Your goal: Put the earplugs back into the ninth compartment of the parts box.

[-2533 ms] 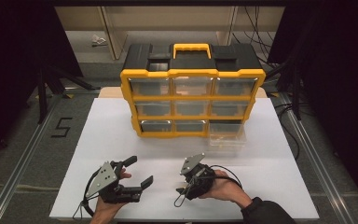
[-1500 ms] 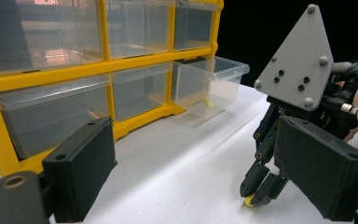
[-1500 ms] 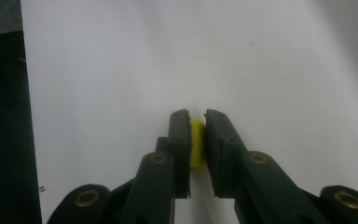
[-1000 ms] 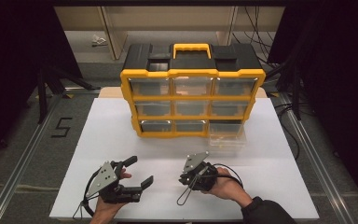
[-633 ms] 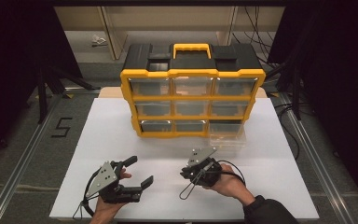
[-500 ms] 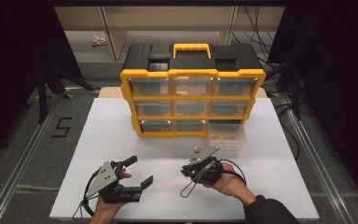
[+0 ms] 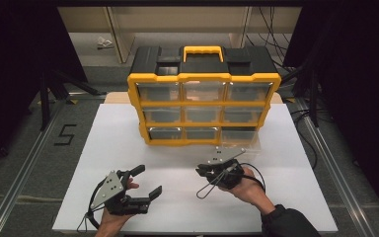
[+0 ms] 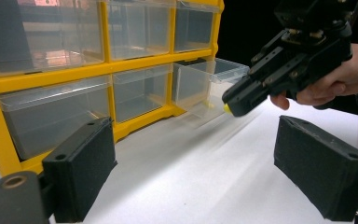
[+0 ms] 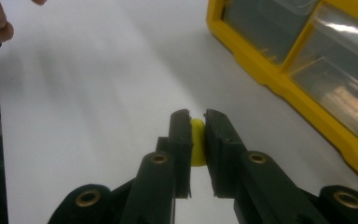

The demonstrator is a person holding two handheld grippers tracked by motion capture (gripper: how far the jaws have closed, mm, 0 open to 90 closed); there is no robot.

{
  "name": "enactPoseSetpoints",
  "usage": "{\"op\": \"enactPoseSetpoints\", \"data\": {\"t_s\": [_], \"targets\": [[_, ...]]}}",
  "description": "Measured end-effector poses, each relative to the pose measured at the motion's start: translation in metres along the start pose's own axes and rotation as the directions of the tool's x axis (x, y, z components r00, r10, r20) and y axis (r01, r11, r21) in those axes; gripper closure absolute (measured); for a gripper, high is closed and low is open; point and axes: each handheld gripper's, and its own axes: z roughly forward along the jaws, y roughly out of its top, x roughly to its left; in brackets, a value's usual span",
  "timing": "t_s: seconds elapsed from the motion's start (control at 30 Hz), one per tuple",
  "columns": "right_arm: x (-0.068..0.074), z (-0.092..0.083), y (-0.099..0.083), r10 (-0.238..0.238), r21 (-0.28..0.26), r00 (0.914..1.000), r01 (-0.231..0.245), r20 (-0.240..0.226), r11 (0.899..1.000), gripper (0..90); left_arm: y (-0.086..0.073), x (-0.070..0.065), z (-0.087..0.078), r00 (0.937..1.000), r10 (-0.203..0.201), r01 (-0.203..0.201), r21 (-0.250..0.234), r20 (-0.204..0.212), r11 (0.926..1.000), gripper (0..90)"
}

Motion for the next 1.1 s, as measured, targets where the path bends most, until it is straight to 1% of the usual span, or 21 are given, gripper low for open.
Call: {"op": "enactPoseSetpoints", "data": {"t_s": [0.13, 0.37, 0.5, 0.7, 0.93, 1.03, 1.1], "targets": [[-0.005, -0.007, 0.001, 0.023, -0.026, 0.9995, -0.022, 0.02, 0.999, 81.4, 0.0, 0.0, 0.0, 1.0, -0.001, 0.001, -0.001, 0.0, 1.0, 12.0], [-0.015, -0.018, 0.003, 0.049, -0.08, 0.9972, -0.044, 0.056, 0.996, 81.4, 0.0, 0.0, 0.0, 1.0, -0.001, 0.001, -0.001, 0.001, 1.0, 12.1], [-0.022, -0.025, 0.003, 0.077, -0.111, 0.9941, -0.068, 0.077, 0.992, 81.3, 0.0, 0.0, 0.0, 1.0, -0.001, 0.001, -0.001, 0.002, 1.0, 12.1], [-0.031, -0.032, 0.002, 0.111, -0.135, 0.989, -0.097, 0.098, 0.986, 81.3, 0.0, 0.0, 0.0, 1.0, -0.001, 0.001, -0.001, 0.001, 1.0, 12.0], [-0.042, -0.038, -0.002, 0.149, -0.16, 0.98, -0.127, 0.132, 0.979, 81.3, 0.0, 0.0, 0.0, 1.0, -0.002, 0.002, -0.002, 0.002, 1.0, 12.0], [-0.047, -0.04, -0.004, 0.172, -0.172, 0.9742, -0.146, 0.147, 0.974, 81.3, 0.0, 0.0, 0.0, 1.0, -0.002, 0.002, -0.002, 0.001, 1.0, 12.0], [-0.05, -0.041, -0.006, 0.193, -0.183, 0.9683, -0.163, 0.159, 0.969, 81.3, 0.0, 0.0, 0.0, 1.0, -0.002, 0.002, -0.001, 0.001, 1.0, 12.0]]}}
